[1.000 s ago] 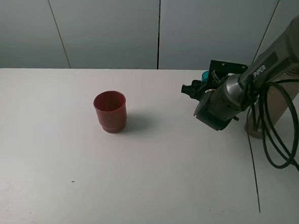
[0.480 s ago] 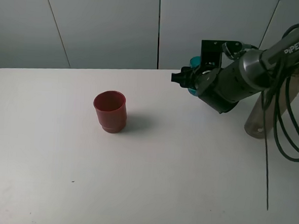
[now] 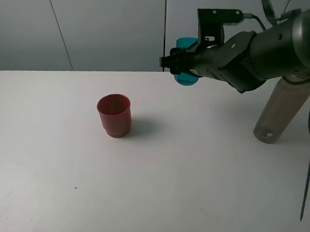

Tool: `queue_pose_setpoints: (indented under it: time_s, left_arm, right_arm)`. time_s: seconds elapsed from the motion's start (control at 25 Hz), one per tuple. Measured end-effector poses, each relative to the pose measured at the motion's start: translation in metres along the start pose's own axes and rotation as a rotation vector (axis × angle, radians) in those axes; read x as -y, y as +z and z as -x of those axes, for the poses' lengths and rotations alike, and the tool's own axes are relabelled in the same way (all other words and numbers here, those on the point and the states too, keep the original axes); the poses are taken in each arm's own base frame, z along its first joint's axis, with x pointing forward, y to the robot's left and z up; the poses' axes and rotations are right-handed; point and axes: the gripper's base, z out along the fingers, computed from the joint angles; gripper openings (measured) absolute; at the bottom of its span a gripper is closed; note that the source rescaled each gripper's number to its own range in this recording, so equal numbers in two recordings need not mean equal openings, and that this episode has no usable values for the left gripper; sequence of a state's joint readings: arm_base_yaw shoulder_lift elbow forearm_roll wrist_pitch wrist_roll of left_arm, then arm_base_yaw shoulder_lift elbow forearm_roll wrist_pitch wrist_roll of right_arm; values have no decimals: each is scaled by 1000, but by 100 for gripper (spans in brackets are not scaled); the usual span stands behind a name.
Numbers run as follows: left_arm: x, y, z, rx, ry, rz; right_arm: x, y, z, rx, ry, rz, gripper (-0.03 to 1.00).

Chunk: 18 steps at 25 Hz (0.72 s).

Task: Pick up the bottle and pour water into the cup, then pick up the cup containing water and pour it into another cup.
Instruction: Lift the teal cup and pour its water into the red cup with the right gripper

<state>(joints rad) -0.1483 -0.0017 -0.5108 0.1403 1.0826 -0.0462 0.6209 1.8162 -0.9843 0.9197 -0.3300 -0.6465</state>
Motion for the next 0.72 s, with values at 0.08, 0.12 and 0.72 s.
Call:
queue_pose_setpoints:
  time_s: [0.08, 0.12, 0.72]
  left_arm:
    - [0, 0, 0, 0, 0, 0]
    - [0, 0, 0, 0, 0, 0]
    - [0, 0, 0, 0, 0, 0]
  right_arm:
    - [-8, -11, 6, -18, -65, 80, 11]
    - [-11, -14, 7, -35, -92, 114, 11]
    - [-66, -43, -9, -116, -415, 364, 11]
